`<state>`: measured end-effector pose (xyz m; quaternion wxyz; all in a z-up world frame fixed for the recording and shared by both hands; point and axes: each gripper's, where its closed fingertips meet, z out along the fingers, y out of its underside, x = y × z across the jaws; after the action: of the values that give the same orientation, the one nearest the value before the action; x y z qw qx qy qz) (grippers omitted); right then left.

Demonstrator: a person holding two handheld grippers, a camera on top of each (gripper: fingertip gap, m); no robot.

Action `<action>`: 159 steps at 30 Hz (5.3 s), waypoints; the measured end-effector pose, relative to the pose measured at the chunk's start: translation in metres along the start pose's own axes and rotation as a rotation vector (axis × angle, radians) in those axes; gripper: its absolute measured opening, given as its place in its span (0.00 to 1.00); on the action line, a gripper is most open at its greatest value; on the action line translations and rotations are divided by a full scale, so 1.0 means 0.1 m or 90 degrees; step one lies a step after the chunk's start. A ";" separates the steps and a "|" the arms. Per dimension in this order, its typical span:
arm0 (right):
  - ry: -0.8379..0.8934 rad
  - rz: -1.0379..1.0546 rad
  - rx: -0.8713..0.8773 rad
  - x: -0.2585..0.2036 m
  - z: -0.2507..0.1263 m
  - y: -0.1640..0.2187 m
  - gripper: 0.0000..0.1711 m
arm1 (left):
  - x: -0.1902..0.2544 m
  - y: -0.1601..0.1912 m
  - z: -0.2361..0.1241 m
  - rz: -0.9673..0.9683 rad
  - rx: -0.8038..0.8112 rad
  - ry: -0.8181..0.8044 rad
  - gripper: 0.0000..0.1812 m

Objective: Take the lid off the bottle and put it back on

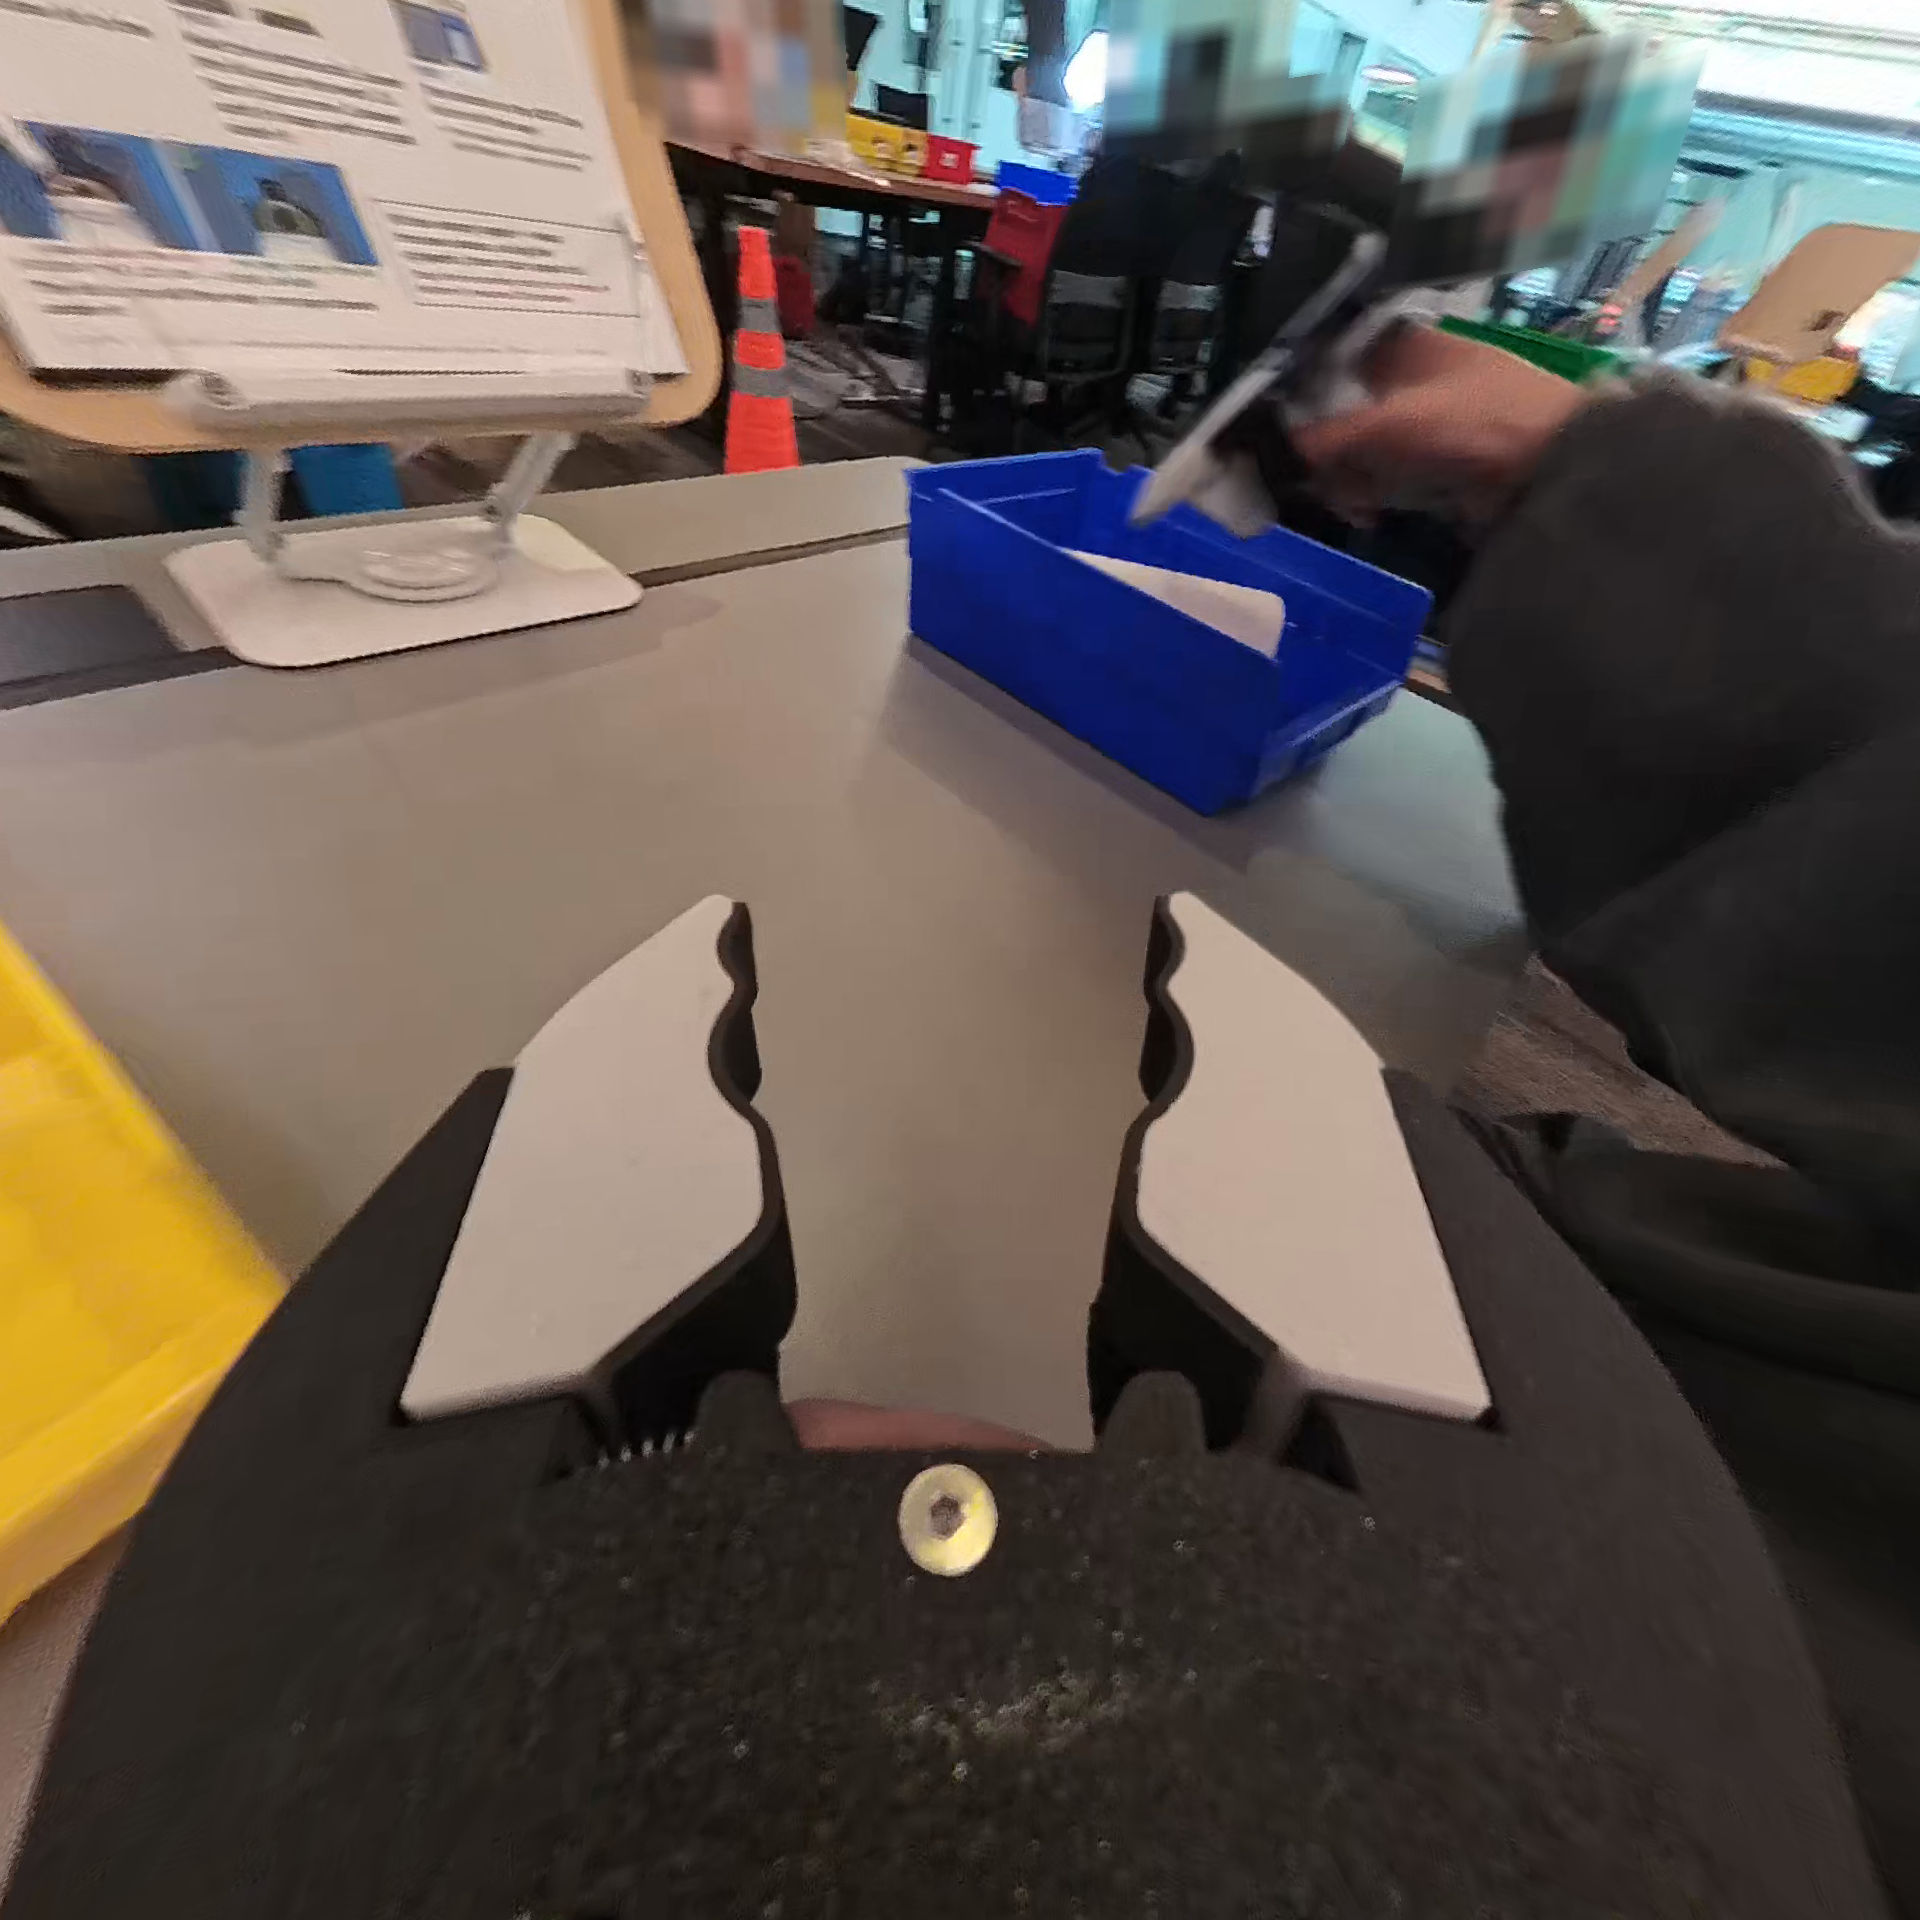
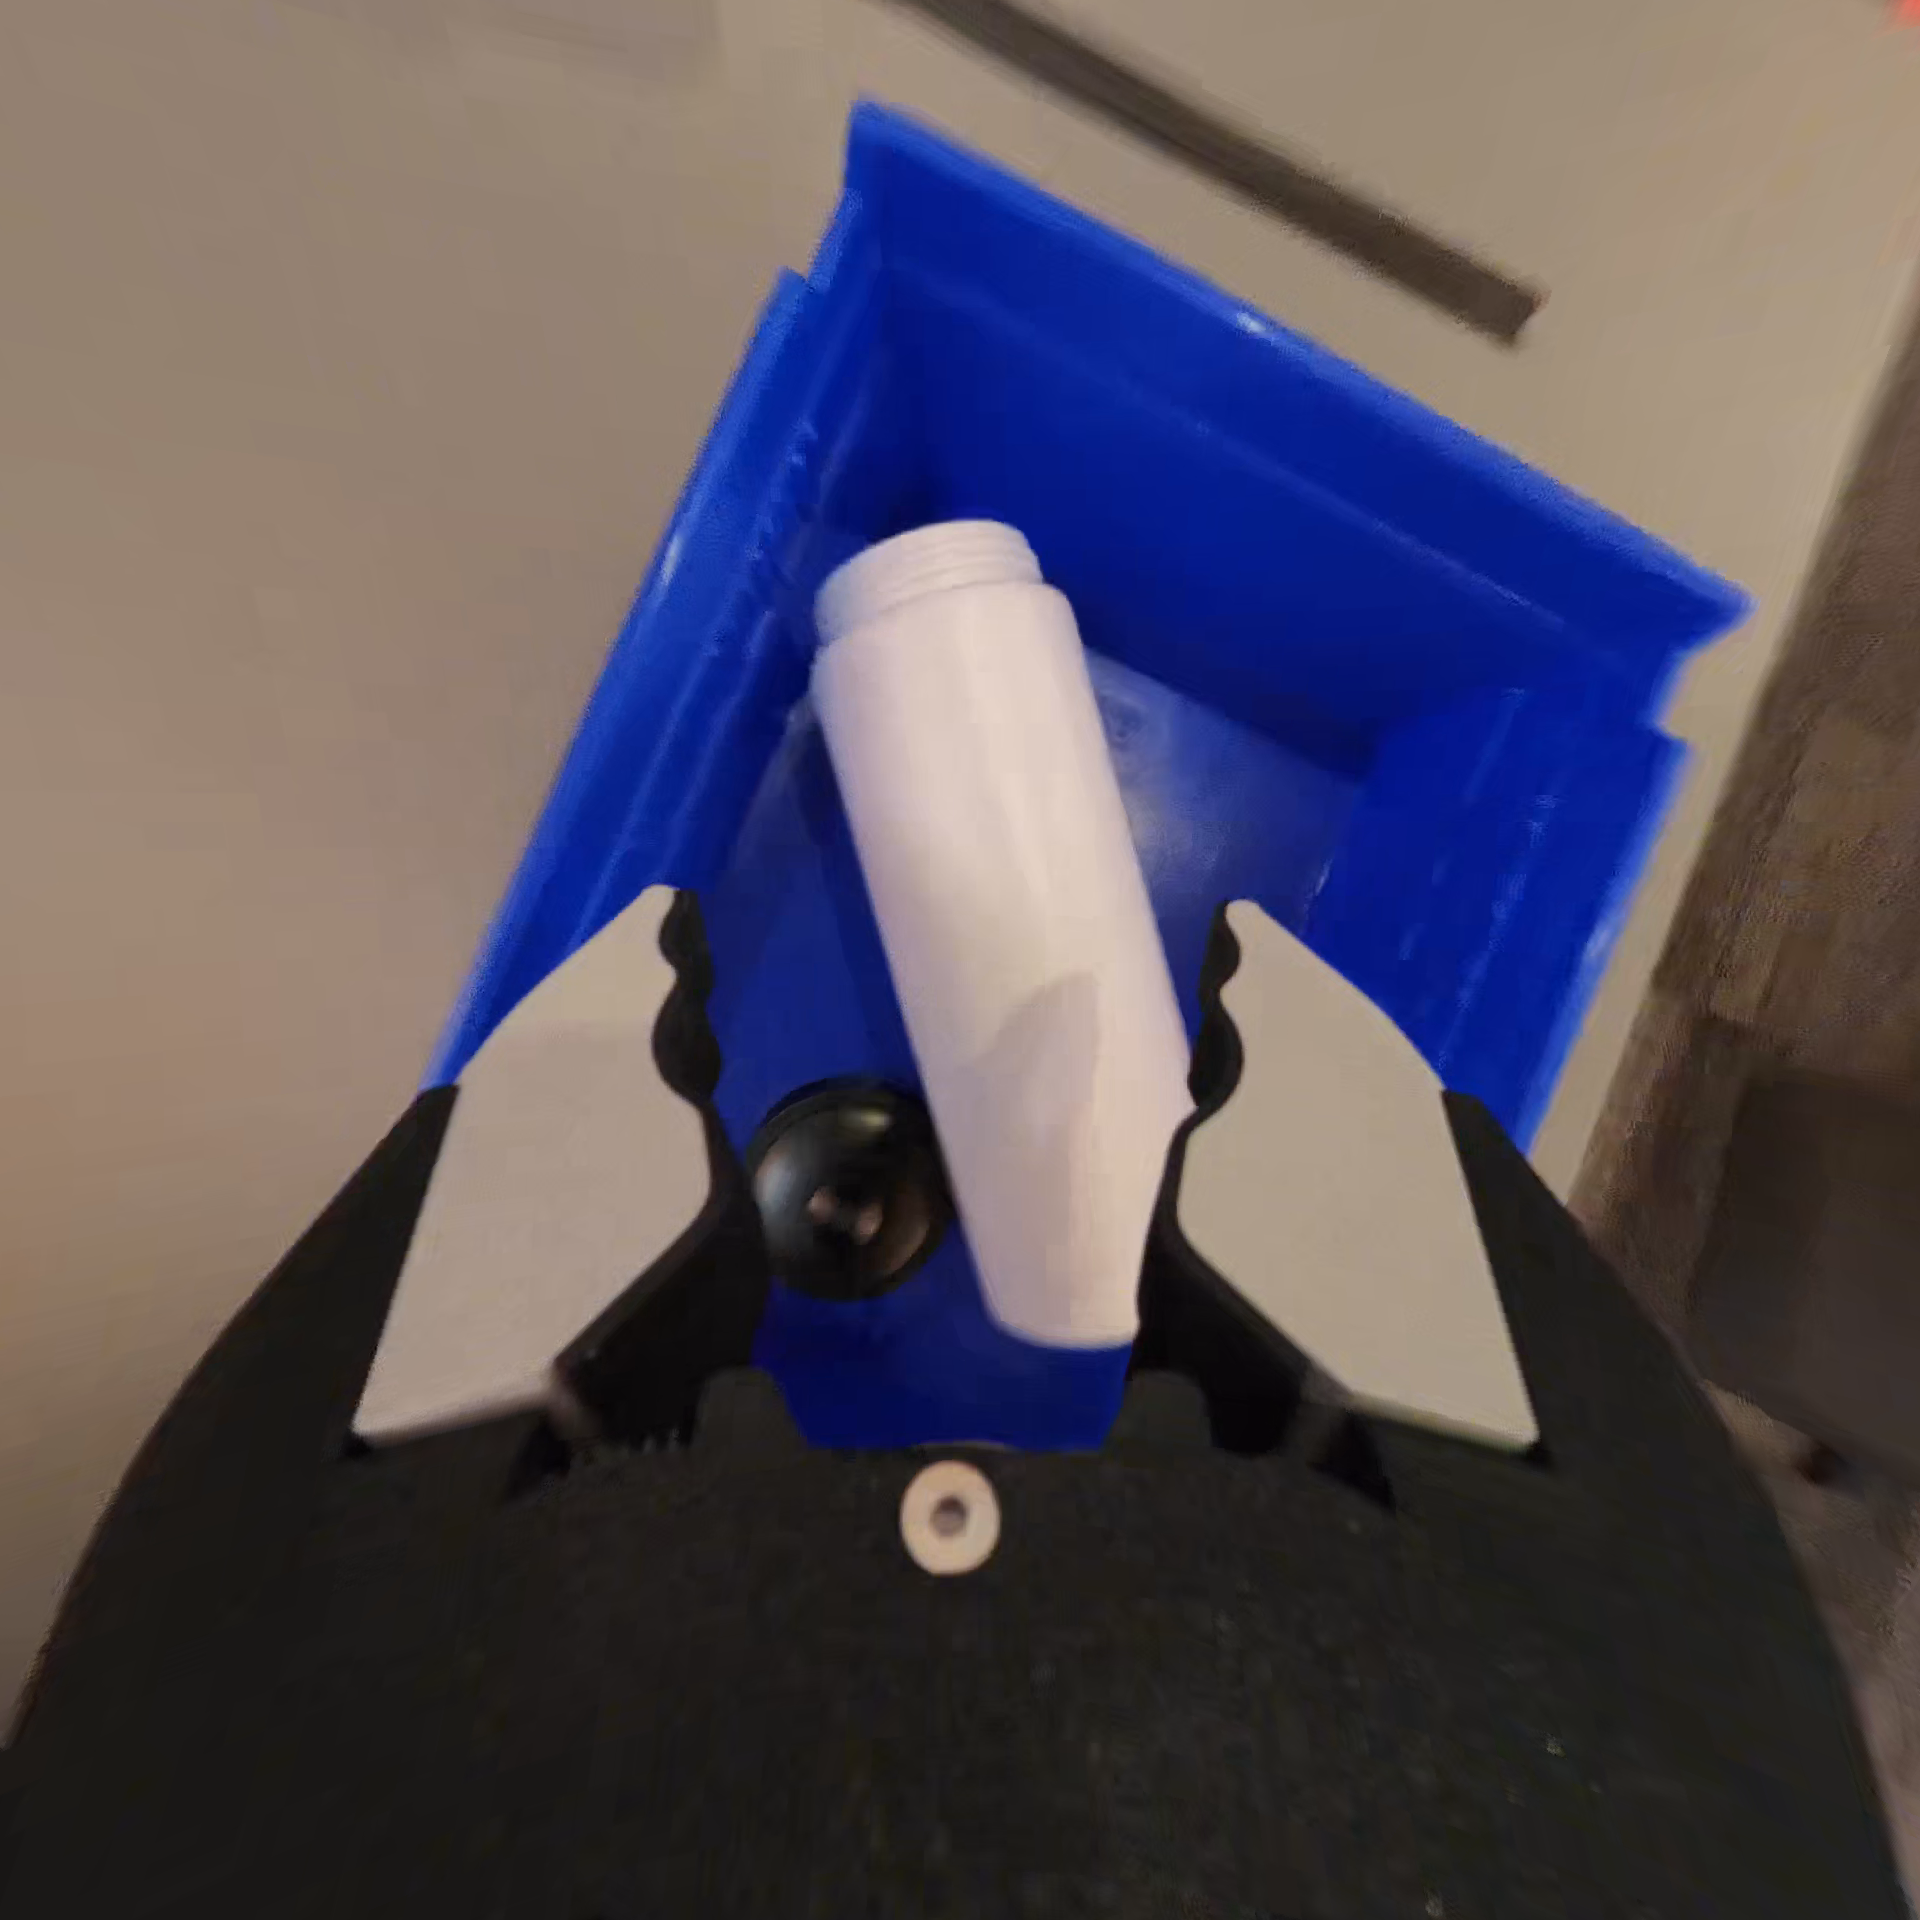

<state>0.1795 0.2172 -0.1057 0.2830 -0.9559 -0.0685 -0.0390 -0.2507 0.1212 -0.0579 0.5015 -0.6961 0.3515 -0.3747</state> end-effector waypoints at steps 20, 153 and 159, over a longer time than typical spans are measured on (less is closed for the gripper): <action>0.079 0.211 0.470 -0.32 -1.11 1.67 0.40 | -1.21 0.59 -1.46 -0.130 0.088 -0.425 0.32; -0.177 -0.101 0.357 -5.43 0.15 -0.32 0.41 | -1.86 1.20 -2.14 -0.182 -0.152 -0.625 0.02; -0.237 -0.039 0.332 -5.43 -0.09 -0.36 0.04 | -1.54 1.05 -2.39 -0.150 -0.106 -0.670 0.03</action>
<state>-0.3631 0.1830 -0.1405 0.5001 -0.8392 -0.1555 0.1466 -0.5443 0.1242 -0.1335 0.5074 -0.8617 0.0014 -0.0005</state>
